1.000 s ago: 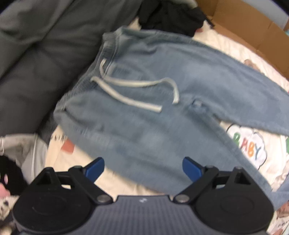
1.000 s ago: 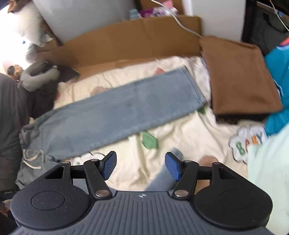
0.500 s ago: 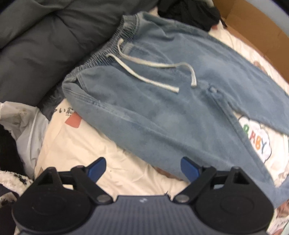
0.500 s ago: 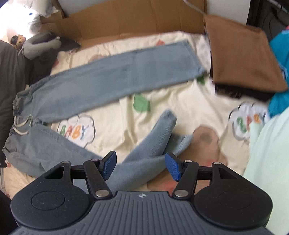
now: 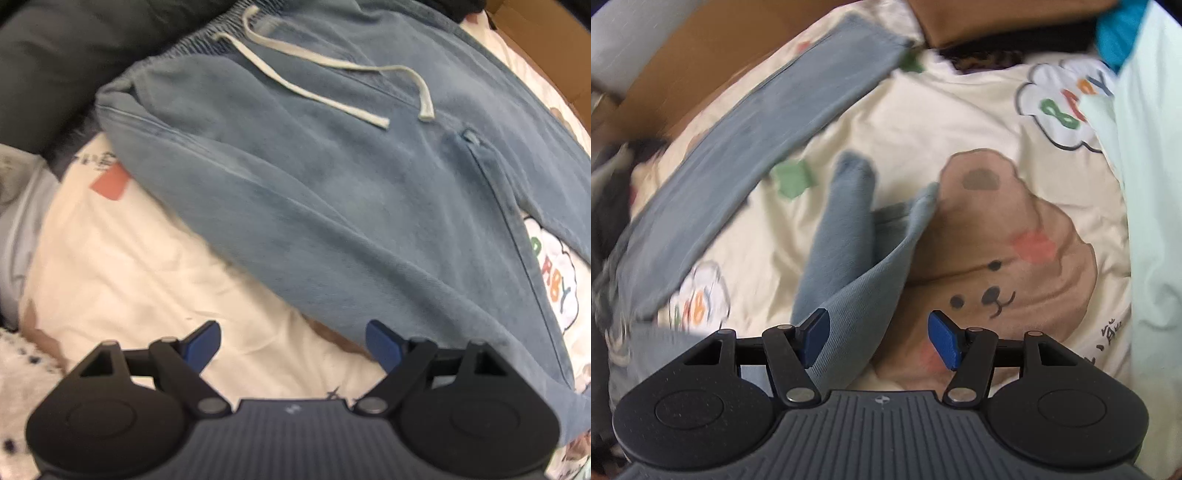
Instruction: Fold clothes
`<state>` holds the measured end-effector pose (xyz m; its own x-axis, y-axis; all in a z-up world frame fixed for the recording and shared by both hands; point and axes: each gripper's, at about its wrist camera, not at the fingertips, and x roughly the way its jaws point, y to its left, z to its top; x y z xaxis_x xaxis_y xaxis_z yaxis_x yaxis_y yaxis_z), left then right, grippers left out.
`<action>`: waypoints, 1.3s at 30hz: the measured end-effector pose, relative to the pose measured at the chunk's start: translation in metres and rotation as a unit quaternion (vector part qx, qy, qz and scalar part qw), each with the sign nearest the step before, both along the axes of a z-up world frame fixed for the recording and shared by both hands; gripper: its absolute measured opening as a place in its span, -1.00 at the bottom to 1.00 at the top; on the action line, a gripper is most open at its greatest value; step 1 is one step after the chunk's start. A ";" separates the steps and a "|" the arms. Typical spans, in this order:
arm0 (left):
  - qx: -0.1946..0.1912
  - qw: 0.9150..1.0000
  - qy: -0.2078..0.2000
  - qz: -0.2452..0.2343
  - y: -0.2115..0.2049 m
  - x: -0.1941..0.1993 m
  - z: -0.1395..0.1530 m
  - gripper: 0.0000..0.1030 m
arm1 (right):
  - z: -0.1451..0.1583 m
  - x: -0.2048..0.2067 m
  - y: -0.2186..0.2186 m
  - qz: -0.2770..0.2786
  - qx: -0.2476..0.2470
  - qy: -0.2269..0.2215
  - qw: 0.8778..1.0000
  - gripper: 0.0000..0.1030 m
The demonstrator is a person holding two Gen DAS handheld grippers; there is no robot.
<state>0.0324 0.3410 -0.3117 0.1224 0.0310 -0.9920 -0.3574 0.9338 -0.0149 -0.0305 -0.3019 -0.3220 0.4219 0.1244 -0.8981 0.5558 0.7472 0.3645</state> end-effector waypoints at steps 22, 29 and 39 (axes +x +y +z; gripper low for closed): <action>-0.043 0.997 -0.029 0.049 0.000 -0.002 -0.036 0.72 | -0.019 0.008 -0.022 -0.051 0.004 0.032 0.998 -0.98; -0.015 0.998 -0.044 0.051 0.006 -0.015 -0.019 0.70 | -0.011 -0.014 -0.014 -0.033 -0.016 0.066 0.997 -0.98; -0.032 0.988 -0.073 0.135 0.032 -0.026 -0.007 0.65 | -0.030 -0.039 -0.002 -0.008 -0.028 0.149 0.988 -0.97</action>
<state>0.0064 0.3731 -0.3183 0.2606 0.0204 -0.9652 -0.5834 0.7999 -0.1406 -0.0693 -0.3035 -0.3520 0.1387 0.0660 -0.9881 0.6436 0.7523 0.1406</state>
